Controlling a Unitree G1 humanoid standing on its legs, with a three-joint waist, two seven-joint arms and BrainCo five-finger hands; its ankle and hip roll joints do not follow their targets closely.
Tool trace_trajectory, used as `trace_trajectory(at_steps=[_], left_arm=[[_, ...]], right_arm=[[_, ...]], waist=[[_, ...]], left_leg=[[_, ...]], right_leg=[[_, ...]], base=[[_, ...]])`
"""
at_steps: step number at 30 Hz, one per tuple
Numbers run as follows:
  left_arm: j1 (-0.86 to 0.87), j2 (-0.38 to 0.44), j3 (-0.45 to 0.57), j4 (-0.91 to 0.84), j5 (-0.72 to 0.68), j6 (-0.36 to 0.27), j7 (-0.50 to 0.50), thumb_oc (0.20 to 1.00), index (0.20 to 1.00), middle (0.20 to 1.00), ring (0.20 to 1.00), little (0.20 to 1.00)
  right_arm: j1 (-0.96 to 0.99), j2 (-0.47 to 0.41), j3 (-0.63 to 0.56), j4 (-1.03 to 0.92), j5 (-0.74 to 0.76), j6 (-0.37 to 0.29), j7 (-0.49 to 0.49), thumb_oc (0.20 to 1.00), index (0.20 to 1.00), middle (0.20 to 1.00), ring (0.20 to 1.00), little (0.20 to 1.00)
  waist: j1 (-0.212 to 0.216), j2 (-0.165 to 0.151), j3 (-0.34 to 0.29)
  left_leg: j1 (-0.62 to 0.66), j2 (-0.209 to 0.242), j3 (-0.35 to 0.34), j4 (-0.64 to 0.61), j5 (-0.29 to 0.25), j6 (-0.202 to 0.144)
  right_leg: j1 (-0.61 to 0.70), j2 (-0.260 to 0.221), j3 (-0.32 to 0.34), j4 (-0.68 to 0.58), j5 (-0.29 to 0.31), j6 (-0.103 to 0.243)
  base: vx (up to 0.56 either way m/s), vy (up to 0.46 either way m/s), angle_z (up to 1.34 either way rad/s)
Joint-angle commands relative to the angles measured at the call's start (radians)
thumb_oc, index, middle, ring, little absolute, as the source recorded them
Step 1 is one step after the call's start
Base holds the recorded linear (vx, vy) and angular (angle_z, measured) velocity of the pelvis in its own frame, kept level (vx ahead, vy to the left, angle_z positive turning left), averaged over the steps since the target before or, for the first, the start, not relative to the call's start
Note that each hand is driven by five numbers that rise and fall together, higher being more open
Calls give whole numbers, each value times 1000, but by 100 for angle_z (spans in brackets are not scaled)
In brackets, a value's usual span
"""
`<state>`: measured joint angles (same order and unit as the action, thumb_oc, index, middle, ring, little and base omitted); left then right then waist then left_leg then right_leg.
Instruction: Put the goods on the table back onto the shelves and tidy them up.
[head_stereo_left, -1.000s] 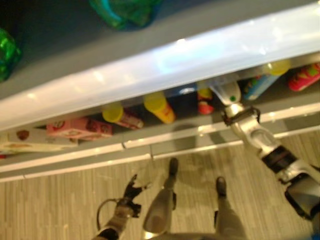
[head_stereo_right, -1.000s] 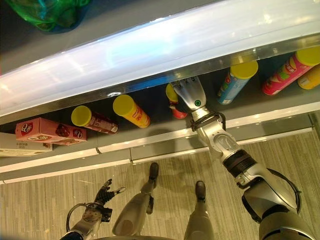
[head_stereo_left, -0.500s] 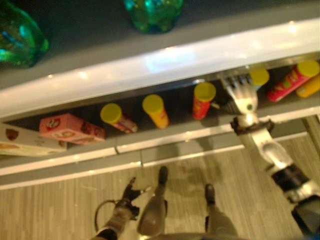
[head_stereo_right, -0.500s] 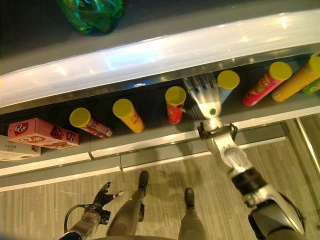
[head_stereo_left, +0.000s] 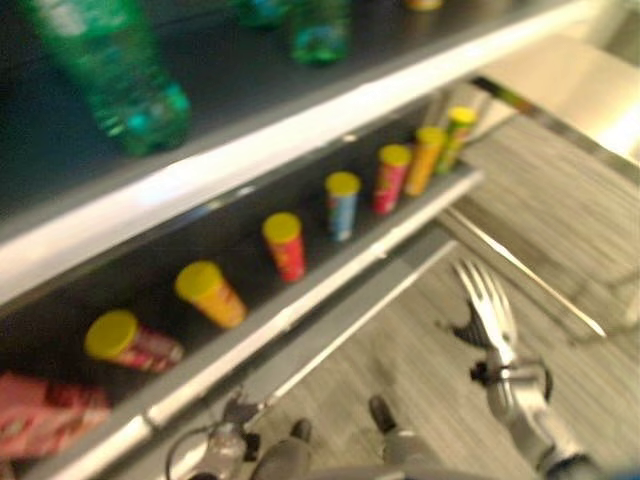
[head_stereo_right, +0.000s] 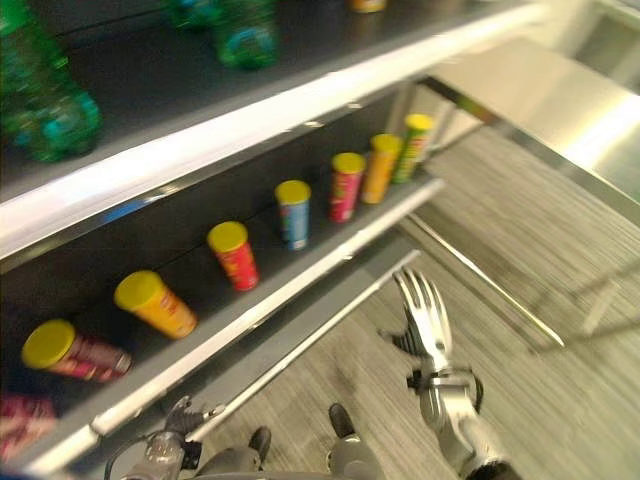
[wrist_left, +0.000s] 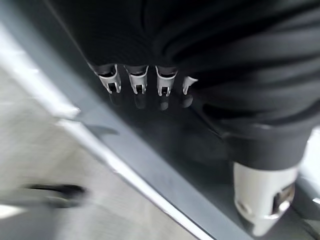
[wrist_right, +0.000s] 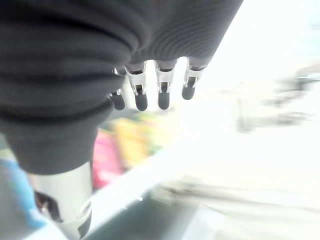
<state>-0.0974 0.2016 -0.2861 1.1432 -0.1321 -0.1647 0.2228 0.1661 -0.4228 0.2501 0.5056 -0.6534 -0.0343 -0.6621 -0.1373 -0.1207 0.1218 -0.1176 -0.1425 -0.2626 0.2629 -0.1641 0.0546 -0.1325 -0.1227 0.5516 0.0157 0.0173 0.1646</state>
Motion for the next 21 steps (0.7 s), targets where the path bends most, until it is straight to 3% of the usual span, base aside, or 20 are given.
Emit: trace_trajectory(at_steps=[1,3,4,5,6,7,10,13,16,20,21], left_arm=[[76,4,-14,-33,41,-9,-29,1000,1000,1000,1000,1000],[93,-7,3,9,30,4,-43,1000,1000,1000,1000,1000],[92,-7,3,9,30,4,-43,1000,1000,1000,1000,1000],[100,-22,22,65,37,16,-54,1000,1000,1000,1000,1000],[102,-26,34,89,42,21,-59,1000,1000,1000,1000,1000],[108,-31,39,113,50,31,-71,1000,1000,1000,1000,1000],[99,-35,40,133,65,46,-90,1000,1000,1000,1000,1000],[84,-30,29,147,87,51,-105,1000,1000,1000,1000,1000],[79,-27,30,154,87,59,-118,1000,1000,1000,1000,1000],[78,-14,36,181,123,64,-131,1000,1000,1000,1000,1000],[75,-4,22,207,176,65,-130,1000,1000,1000,1000,1000]], right_arm=[[-97,46,-49,180,309,-22,-1,1000,1000,1000,1000,1000],[-82,82,-100,292,410,-27,9,1000,1000,1000,1000,1000],[-83,83,-100,292,411,-28,9,1000,1000,1000,1000,1000],[-65,113,-125,390,498,-35,41,1000,1000,1000,1000,1000],[-62,129,-144,454,560,-39,70,1000,1000,1000,1000,1000],[-71,158,-178,571,701,-55,134,1000,1000,1000,1000,1000],[-88,187,-200,714,807,-47,210,1000,1000,1000,1000,1000],[-83,206,-191,902,792,9,297,1000,1000,1000,1000,1000],[-87,224,-198,946,813,23,347,1000,1000,1000,1000,1000],[-93,209,-141,931,709,35,387,1000,1000,1000,1000,1000],[-112,193,-78,906,614,36,401,1000,1000,1000,1000,1000]], waist=[[25,77,22],[48,99,24],[48,97,23],[55,103,12],[61,104,5],[79,101,-7],[101,99,-23],[117,94,-52],[129,87,-78],[121,86,-82],[118,89,-82]], left_leg=[[93,133,148,-223,31,-55],[114,156,254,-267,57,-54],[113,155,254,-269,60,-54],[135,161,320,-310,76,-56],[138,166,351,-318,81,-56],[137,177,396,-325,85,-58],[139,193,440,-329,87,-62],[152,206,484,-336,85,-69],[165,217,517,-343,90,-83],[196,248,543,-350,99,-103],[212,285,544,-344,108,-123]], right_leg=[[-124,30,-287,-1,120,11],[-114,-15,-540,20,82,-13],[-115,-16,-540,19,83,-13],[-86,-19,-601,26,68,-21],[-72,-27,-618,30,68,-22],[-36,-56,-666,21,69,-22],[4,-100,-718,11,80,-19],[48,-159,-762,-12,112,-1],[69,-205,-805,-22,159,23],[57,-192,-791,10,138,19],[63,-158,-774,26,65,3]], base=[[-206,221,-168],[-216,170,-217],[-184,112,-212],[-129,50,-149],[-201,1,-128],[-124,-51,-109],[-65,-100,-115],[34,-149,-64],[52,-138,-31],[94,-249,-21],[102,-295,-28]])
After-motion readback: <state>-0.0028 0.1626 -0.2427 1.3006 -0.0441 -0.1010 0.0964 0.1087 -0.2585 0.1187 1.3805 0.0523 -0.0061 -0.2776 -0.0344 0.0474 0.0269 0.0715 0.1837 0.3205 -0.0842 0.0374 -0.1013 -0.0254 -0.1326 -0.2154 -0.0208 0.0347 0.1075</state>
